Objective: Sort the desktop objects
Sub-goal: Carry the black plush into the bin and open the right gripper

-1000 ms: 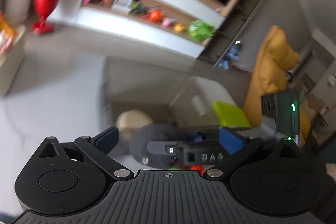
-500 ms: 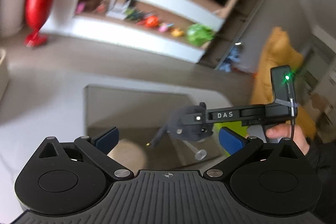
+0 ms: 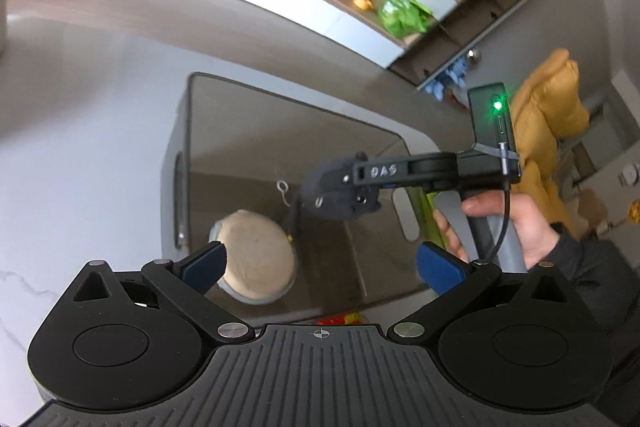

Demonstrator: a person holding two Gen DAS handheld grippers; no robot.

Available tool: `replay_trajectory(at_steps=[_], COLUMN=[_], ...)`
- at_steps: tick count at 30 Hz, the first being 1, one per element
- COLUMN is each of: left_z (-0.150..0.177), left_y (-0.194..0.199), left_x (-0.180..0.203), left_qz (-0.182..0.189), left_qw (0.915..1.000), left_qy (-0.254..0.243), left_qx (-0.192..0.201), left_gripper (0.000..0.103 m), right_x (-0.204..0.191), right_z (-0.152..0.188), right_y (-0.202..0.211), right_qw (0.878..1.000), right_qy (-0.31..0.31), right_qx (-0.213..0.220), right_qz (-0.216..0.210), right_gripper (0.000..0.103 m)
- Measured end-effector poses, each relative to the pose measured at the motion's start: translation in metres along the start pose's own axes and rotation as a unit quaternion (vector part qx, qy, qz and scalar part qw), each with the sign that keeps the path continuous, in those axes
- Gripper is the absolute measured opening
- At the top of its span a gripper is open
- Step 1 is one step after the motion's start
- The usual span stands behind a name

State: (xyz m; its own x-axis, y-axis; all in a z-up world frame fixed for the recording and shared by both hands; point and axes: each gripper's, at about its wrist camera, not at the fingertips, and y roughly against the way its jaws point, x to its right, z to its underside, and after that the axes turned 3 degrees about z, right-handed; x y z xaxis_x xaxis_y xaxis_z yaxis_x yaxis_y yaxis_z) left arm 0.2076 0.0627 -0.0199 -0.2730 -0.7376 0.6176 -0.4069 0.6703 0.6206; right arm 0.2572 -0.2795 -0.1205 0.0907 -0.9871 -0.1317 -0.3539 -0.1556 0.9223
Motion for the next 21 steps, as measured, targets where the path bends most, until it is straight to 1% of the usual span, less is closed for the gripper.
replay_trajectory(at_steps=[1, 4, 5, 7, 8, 11, 13, 15, 17, 19, 20, 21], left_z=[-0.001, 0.000, 0.000, -0.003, -0.003, -0.007, -0.006, -0.005, -0.003, -0.002, -0.002, -0.001], left_y=[0.000, 0.004, 0.004, 0.006, 0.007, 0.001, 0.000, -0.003, -0.007, -0.014, -0.018, -0.023], left_x=[0.000, 0.002, 0.003, 0.006, 0.007, 0.014, 0.019, 0.022, 0.021, 0.019, 0.017, 0.015], left_qz=[0.000, -0.003, -0.003, -0.002, -0.003, -0.001, 0.010, 0.024, 0.050, 0.081, 0.096, 0.108], left_qw=[1.0000, 1.0000, 1.0000, 1.0000, 1.0000, 0.9999, 0.9997, 0.9989, 0.9975, 0.9948, 0.9928, 0.9910], left_qy=[0.005, 0.005, 0.003, -0.001, -0.002, -0.011, -0.022, -0.032, -0.029, -0.018, -0.009, 0.000], left_qx=[0.004, 0.007, 0.006, 0.007, 0.007, 0.000, -0.010, -0.023, -0.040, -0.060, -0.070, -0.080], left_gripper=[0.103, 0.103, 0.103, 0.103, 0.103, 0.103, 0.103, 0.103, 0.103, 0.103, 0.103, 0.103], right_x=[0.004, 0.005, 0.005, 0.002, 0.000, -0.010, -0.031, -0.046, -0.045, -0.036, -0.029, -0.025], right_z=[-0.004, -0.010, -0.009, -0.005, -0.002, 0.006, 0.014, 0.018, 0.016, 0.016, 0.014, 0.016], right_y=[-0.006, -0.036, -0.045, -0.055, -0.056, -0.059, -0.062, -0.058, -0.055, -0.058, -0.059, -0.059], right_qw=[1.000, 0.997, 0.996, 0.994, 0.994, 0.988, 0.987, 0.990, 0.989, 0.983, 0.979, 0.978], right_qy=[-0.009, -0.010, -0.007, -0.007, -0.013, -0.047, -0.037, -0.002, 0.001, -0.007, -0.010, -0.012], right_qx=[-0.004, -0.055, -0.072, -0.095, -0.101, -0.135, -0.142, -0.129, -0.136, -0.170, -0.189, -0.197], right_qz=[-0.001, 0.052, 0.061, 0.045, 0.027, -0.066, -0.071, -0.058, -0.060, -0.067, -0.069, -0.069], right_gripper=[0.059, 0.059, 0.059, 0.059, 0.059, 0.059, 0.059, 0.059, 0.061, 0.064, 0.064, 0.064])
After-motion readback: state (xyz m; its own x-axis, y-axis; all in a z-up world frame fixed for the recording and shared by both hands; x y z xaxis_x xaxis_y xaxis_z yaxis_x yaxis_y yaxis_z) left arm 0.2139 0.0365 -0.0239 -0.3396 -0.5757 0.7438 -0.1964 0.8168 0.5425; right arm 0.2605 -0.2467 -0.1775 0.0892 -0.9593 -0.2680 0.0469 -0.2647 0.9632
